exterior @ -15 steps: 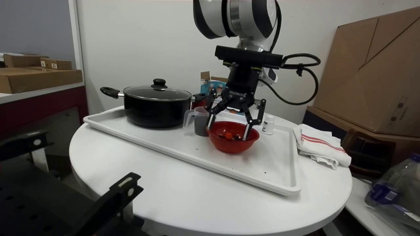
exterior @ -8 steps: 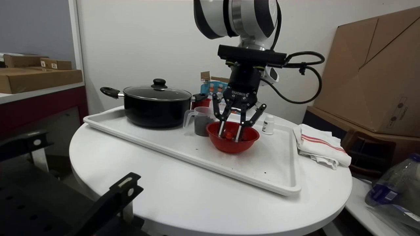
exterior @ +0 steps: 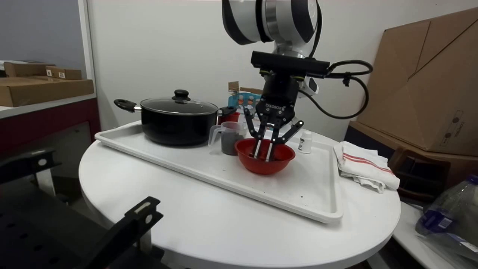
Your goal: Use the spoon to scoop some things from the bowl and put in the jug
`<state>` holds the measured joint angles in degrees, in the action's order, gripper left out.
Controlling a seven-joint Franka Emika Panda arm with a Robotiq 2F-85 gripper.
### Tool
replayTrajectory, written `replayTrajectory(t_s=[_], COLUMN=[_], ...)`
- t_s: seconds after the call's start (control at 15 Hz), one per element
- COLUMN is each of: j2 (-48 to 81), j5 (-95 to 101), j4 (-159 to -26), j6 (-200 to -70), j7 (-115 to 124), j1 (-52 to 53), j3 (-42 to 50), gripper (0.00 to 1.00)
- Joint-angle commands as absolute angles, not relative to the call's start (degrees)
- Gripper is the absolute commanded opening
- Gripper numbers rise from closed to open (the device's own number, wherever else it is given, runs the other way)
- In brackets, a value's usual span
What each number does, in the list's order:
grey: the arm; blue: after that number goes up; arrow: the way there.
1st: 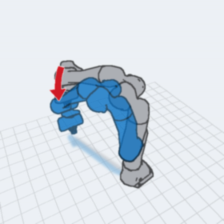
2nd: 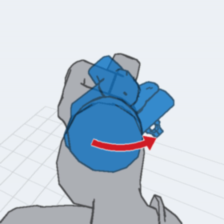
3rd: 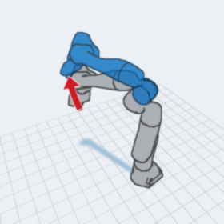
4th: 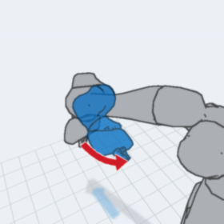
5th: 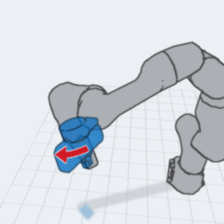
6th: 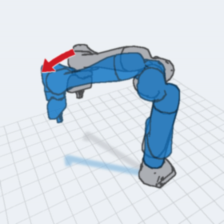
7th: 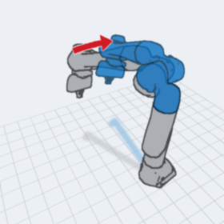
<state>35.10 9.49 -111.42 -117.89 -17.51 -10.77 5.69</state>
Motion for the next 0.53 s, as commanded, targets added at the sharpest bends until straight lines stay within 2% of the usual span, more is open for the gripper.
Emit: replayTrajectory(t_s=[0.0, 0.47], j2=[34.94, 31.89], j5=[9.59, 10.17], j4=[-110.05, -112.40], j6=[-116.38, -113.16], j7=[-19.69, -22.33], j1=[-11.38, -10.57], j3=[4.94, 3.92], gripper=[0.05, 0.05])
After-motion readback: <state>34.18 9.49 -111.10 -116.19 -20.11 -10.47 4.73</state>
